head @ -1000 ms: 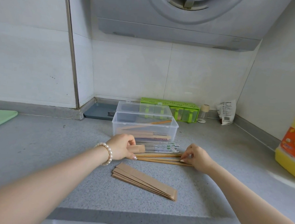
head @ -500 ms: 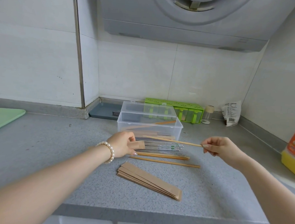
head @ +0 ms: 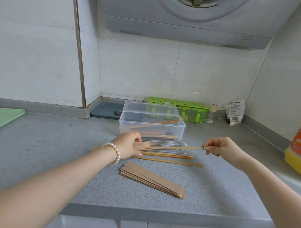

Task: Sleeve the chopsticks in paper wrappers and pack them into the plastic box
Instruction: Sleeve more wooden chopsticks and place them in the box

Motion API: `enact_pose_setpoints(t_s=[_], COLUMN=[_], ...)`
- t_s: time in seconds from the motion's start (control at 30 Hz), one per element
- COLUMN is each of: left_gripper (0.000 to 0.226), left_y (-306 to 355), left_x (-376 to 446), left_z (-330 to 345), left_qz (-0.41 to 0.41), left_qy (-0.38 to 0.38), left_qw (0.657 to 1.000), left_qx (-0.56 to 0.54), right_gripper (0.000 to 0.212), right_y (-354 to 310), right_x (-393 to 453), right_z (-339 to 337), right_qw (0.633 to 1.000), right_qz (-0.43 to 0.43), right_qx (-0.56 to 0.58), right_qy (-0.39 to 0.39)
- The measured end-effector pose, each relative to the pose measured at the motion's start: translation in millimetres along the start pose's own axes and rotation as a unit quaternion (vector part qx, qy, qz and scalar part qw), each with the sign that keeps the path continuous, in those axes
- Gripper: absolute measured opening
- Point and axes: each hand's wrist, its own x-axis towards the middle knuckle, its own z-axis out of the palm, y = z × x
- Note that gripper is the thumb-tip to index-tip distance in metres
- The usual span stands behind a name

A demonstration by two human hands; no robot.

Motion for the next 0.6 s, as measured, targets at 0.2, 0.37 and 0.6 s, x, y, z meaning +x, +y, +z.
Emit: enact_pose_setpoints(t_s=[0.2, 0.37, 0.6], left_gripper=[0.031, 0.031, 0.011], left_y=[10.9, 20.7, 19.5], left_x=[-0.9, -0.8, 1.4], left_z=[1.6, 2.4, -8.0], left_qz=[0.021, 0.02, -0.014], left_qy=[-0.004, -0.056, -0.085], left_qw=[0.999, 0.995, 0.986], left_qx=[-0.04, -0.086, -0.146], right_gripper=[0.014, 0.009, 0.011], right_y=[-11.9, -18.5, -25.9], right_x=[3.0, 8.7, 11.8], right_z=[15.4, 29.0, 34.8], right_qw=[0.999, 0.997, 0.998], right_qz=[-0.008, -0.017, -0.02], right_qx=[-0.011, -0.055, -0.027], right_qy=[-0.034, -0.041, -0.059])
